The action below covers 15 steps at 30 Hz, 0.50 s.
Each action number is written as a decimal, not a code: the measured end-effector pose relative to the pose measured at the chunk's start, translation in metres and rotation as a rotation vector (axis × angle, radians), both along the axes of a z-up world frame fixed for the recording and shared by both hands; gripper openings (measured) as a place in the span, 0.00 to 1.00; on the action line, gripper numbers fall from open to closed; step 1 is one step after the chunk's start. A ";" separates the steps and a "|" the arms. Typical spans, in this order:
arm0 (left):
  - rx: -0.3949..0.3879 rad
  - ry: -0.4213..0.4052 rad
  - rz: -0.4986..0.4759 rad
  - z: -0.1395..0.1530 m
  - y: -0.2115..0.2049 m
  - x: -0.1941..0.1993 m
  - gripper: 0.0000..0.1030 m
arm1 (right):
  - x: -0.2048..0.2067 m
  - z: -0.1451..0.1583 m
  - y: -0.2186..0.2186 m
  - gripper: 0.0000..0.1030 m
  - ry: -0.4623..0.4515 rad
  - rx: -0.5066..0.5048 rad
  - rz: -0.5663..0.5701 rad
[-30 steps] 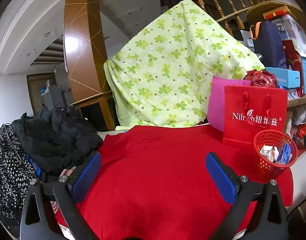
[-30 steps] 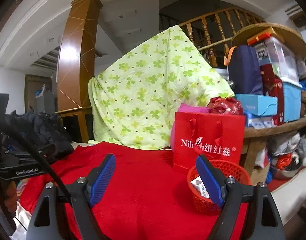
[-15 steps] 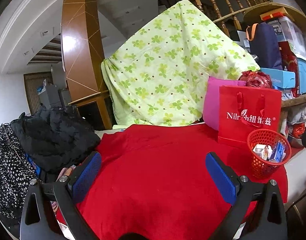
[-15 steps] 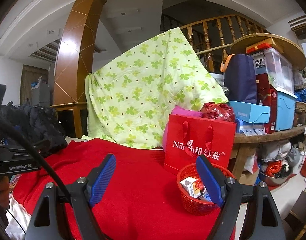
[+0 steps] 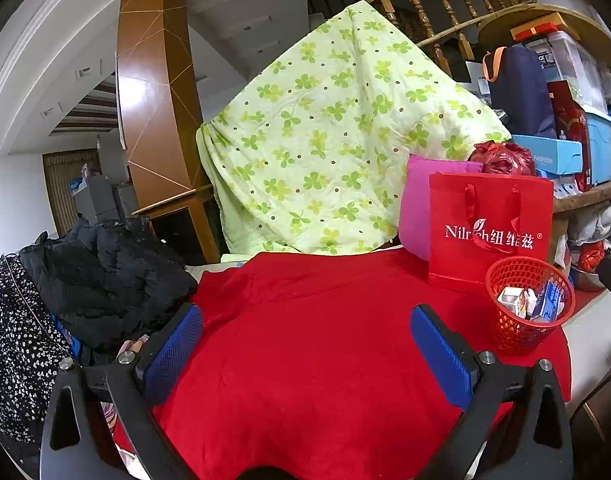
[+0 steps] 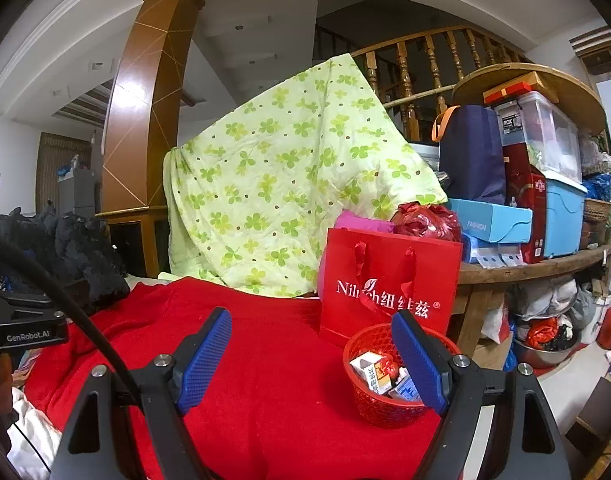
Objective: Collect trash
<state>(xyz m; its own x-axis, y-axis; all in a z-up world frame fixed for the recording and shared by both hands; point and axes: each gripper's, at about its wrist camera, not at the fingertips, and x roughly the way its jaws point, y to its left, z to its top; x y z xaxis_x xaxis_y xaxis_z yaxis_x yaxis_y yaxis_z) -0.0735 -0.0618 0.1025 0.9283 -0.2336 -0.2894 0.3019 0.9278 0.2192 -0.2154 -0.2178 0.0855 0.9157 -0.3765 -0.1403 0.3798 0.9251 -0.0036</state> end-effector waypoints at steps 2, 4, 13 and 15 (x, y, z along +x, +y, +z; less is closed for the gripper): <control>0.000 -0.002 -0.002 0.001 0.000 -0.002 1.00 | -0.002 0.001 0.001 0.82 -0.006 -0.002 -0.001; 0.001 -0.004 -0.004 0.001 -0.001 -0.003 1.00 | -0.004 0.003 0.002 0.82 -0.008 -0.002 -0.003; -0.005 -0.005 -0.009 0.003 0.000 -0.007 1.00 | -0.006 0.007 0.003 0.82 -0.007 -0.004 0.005; -0.006 -0.005 -0.006 0.003 0.000 -0.007 1.00 | -0.006 0.008 0.004 0.82 -0.007 -0.005 0.004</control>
